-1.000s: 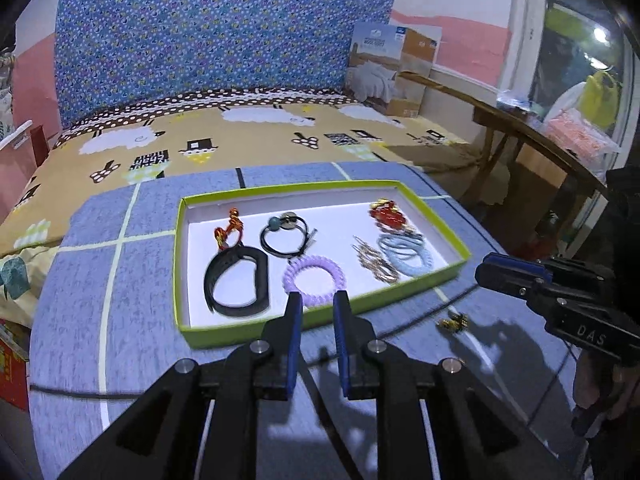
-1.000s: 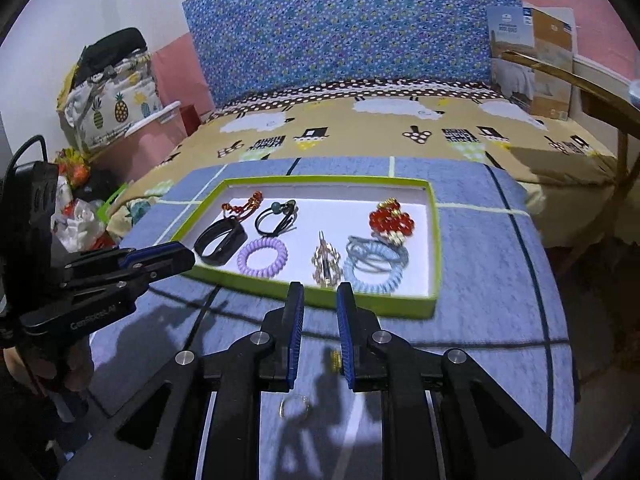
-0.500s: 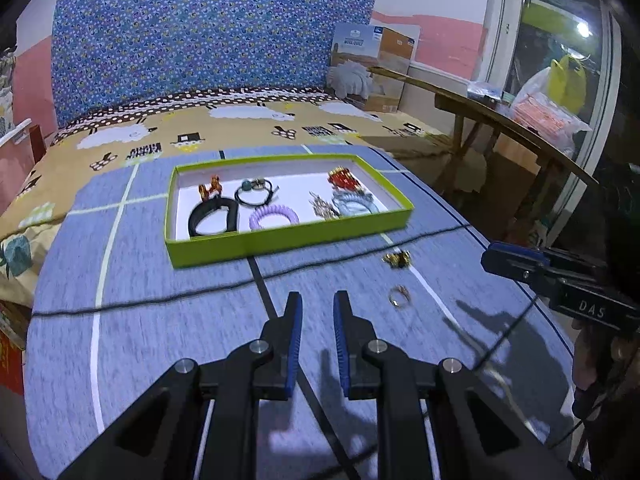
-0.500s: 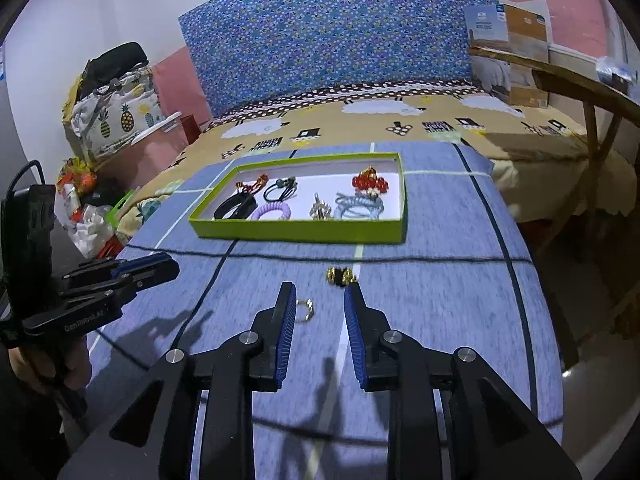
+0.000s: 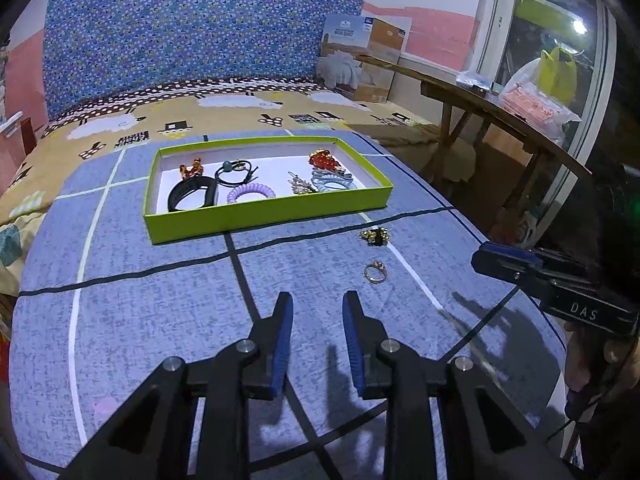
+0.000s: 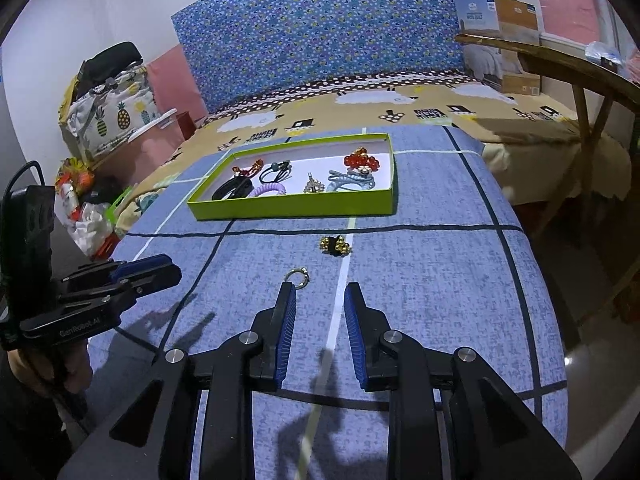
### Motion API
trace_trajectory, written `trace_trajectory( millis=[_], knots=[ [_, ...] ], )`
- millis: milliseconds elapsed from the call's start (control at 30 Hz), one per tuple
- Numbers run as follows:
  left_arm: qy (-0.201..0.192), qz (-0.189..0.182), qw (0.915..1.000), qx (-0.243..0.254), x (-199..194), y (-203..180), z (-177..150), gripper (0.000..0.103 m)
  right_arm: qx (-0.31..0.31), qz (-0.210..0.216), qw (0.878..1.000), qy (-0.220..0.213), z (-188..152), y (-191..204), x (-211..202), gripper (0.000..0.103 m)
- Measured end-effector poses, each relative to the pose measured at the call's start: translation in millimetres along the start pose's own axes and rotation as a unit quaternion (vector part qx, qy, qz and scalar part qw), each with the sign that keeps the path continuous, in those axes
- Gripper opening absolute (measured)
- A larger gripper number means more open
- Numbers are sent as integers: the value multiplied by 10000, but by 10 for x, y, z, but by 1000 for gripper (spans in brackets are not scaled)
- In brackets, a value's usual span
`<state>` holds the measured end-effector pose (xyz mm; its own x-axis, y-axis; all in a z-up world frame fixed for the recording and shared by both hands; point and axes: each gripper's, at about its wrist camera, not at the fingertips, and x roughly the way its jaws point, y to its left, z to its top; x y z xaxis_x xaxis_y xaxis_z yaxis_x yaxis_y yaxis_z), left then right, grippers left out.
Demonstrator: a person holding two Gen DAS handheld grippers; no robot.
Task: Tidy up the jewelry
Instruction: 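Withdraw both grippers toward the gold bow clip and gold ring, then grasp the gold ring with the left gripper while the right grasps the gold bow clip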
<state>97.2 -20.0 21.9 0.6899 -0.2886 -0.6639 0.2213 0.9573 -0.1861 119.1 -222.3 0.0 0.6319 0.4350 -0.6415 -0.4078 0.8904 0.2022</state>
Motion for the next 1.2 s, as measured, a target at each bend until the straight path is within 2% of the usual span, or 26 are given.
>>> trace_trajectory(
  millis=[300,833,967,1200],
  knots=[
    [139,-162,9997,126,206,-115,89,32,32,-49,10000,36,7,-61,27,26],
    [747,-452,9944,599,808,-410,178,33,162,-98,9998,94,39,-232,112,26],
    [812,-393,9935,700,880,-471,190,33,200,-99,9997,105,42,-268,134,26],
    [801,-51,9919,981,931,-591,194,33,248,-138,9995,138,52,-322,177,26]
  ],
)
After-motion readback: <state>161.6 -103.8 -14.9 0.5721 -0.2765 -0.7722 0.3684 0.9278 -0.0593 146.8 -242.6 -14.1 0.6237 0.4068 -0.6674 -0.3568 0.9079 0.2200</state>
